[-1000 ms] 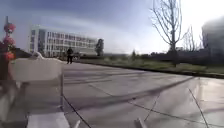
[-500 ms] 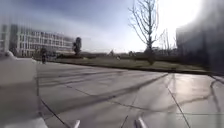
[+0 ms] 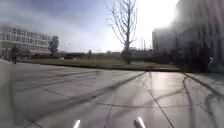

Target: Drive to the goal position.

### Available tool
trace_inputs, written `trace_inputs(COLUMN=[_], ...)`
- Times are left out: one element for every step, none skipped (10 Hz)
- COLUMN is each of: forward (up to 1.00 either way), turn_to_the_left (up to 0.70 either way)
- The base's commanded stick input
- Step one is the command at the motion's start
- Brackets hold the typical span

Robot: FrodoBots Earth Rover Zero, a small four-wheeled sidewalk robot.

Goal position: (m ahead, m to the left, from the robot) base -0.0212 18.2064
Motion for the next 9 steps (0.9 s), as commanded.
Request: trace_inputs(forward=[0.00,0.00,0.00,0.00,0.00,0.00,0.00,0.03,0.53], turn_to_the_left=[0.00,0.00,0.00,0.00,0.00,0.00,0.00,0.00,0.00])
